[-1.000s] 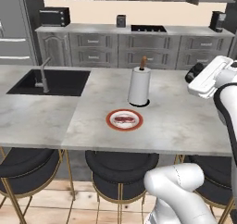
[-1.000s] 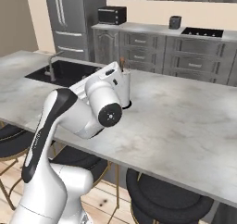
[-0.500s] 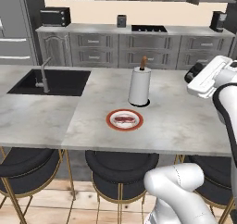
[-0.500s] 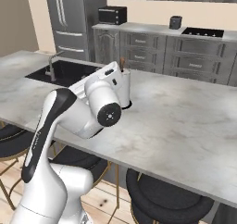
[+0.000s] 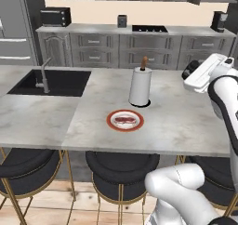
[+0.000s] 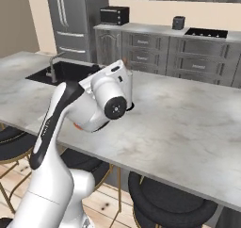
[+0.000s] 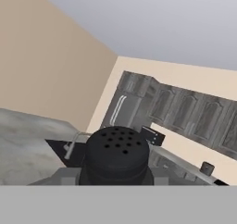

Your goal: Retrieve the shaker from the cabinet and place it next the steak on a plate on the dining table.

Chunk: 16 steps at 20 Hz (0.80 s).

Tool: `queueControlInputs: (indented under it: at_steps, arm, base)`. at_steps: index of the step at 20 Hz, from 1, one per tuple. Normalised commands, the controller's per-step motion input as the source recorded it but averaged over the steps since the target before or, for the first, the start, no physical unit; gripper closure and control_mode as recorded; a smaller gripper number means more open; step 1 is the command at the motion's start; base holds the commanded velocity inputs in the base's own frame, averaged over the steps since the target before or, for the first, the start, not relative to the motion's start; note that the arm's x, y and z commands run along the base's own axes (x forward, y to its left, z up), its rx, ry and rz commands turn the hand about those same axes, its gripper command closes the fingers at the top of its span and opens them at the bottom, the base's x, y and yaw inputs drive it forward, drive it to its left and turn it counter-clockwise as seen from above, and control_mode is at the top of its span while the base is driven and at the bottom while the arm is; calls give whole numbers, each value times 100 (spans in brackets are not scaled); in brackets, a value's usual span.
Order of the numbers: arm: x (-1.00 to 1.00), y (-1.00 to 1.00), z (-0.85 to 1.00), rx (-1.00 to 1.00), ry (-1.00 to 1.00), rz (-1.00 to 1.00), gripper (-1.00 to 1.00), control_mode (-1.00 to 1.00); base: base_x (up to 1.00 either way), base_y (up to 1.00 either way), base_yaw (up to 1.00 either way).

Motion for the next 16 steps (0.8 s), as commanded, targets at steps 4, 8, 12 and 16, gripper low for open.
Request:
queueControlInputs:
  at_steps: [4,8,12,16]
  arm:
    - [0,-6,-2,0,0,1,100,-100]
    - [0,-3,-40,0,1,7,100,-100]
    - [16,0,-69,0,26,8,100,-100]
    - [31,0,-69,1,34,8,100,-100]
  base:
    - [0,0,0]
    - [0,0,0]
    - [0,0,0]
    - [0,0,0]
